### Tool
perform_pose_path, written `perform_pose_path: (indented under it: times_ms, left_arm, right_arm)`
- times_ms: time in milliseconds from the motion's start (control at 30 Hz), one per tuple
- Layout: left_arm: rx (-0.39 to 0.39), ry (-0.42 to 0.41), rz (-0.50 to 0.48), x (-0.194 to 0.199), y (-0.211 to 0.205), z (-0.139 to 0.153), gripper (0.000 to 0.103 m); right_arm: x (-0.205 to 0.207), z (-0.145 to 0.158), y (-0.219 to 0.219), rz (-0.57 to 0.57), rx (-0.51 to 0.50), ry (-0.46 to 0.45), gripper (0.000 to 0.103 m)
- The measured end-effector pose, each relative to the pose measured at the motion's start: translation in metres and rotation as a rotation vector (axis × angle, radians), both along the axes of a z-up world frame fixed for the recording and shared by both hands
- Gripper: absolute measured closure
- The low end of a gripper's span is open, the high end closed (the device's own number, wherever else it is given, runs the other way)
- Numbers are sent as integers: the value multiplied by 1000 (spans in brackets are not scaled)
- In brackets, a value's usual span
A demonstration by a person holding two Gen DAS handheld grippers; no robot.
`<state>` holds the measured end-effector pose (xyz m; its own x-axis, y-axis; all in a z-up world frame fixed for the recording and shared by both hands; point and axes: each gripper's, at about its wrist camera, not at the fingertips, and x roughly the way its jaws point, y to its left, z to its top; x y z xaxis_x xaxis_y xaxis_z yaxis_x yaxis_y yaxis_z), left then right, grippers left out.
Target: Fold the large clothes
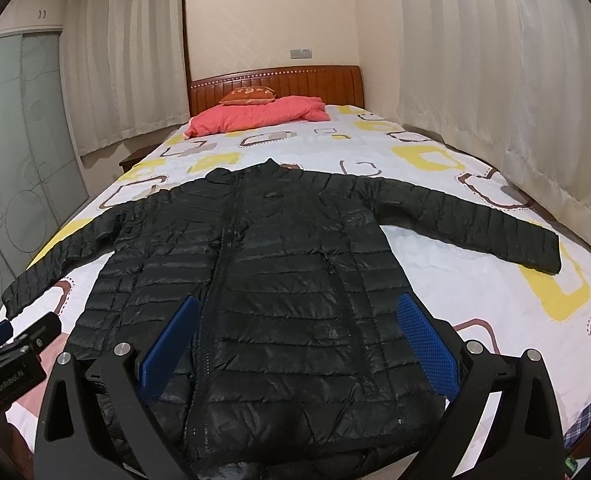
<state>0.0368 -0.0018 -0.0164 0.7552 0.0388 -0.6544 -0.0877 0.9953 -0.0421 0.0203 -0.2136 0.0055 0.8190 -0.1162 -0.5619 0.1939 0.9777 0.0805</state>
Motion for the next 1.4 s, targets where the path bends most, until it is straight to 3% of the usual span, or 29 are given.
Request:
perform_pose_path:
  times_ms: [733,1400]
  left_arm:
    - [12,-54,2,-12,-4,5,2]
    - [-24,-24,-11,-13,-4,3,2]
  right_arm:
    - [-3,-4,8,7,-9,13,5]
    - [-6,-4,7,1,-8,11,5]
